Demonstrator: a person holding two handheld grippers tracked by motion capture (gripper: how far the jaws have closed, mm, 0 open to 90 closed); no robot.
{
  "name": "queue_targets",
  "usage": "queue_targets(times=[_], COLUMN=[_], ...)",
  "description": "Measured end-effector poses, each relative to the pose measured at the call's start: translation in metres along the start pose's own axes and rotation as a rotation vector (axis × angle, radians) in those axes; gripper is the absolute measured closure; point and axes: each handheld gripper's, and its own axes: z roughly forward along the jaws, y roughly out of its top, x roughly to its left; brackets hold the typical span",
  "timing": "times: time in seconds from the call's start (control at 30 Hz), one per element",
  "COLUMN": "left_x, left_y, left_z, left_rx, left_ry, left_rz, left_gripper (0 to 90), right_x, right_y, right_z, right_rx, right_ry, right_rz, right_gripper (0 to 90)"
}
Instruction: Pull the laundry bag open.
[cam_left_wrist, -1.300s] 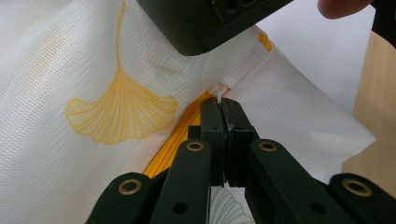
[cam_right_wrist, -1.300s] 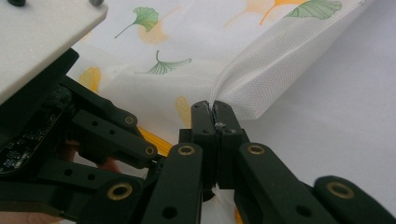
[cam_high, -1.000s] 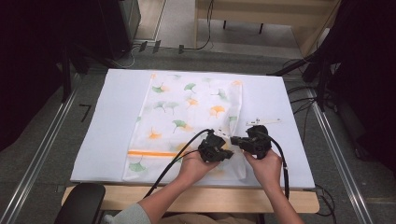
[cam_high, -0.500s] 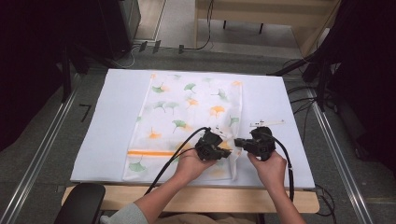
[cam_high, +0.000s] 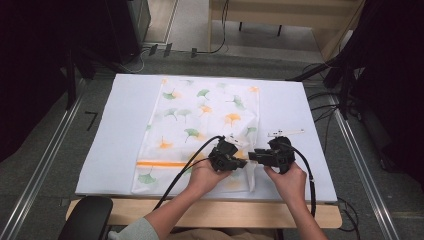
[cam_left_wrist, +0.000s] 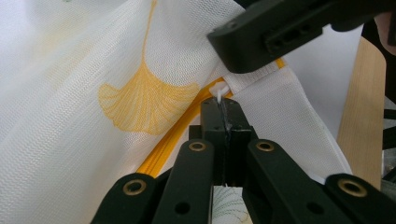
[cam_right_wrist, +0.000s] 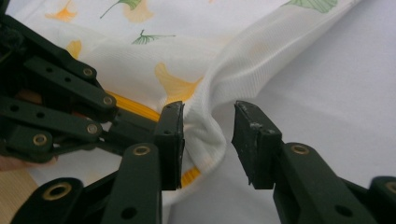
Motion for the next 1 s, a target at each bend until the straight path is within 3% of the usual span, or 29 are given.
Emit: queue_targets(times=[0.17, 0.33, 0.47, 1.0], left_x=[0.0014, -0.0001, -0.0002, 0.0070], left_y=[0.0002, 0.0009, 0.0007, -0.0001], left_z=[-0.0017, -0.0005, 0.0009, -0.0039], left_rx=[-0.016, -0.013, -0.018, 0.038], left_ry=[0.010, 0.013, 0.007, 0.005], left_rz=[-0.004, -0.002, -0.006, -0.013], left_gripper=[90.0, 90.0, 90.0, 90.0], right_x=[-0.0015, -0.0020, 0.0032, 0.0027], right_y=[-0.0047, -0.0046, -0.0037, -0.0015], right_z=[-0.0038, -0.0003, 0.0004, -0.0058], right_rx=[0.012, 0.027, 0.037, 0.057], right_ry=[0.022, 0.071, 0.061, 0.054], right_rz=[0.018, 0.059, 0.024, -0.012], right_gripper=[61.5, 75.3, 84.2, 85.9])
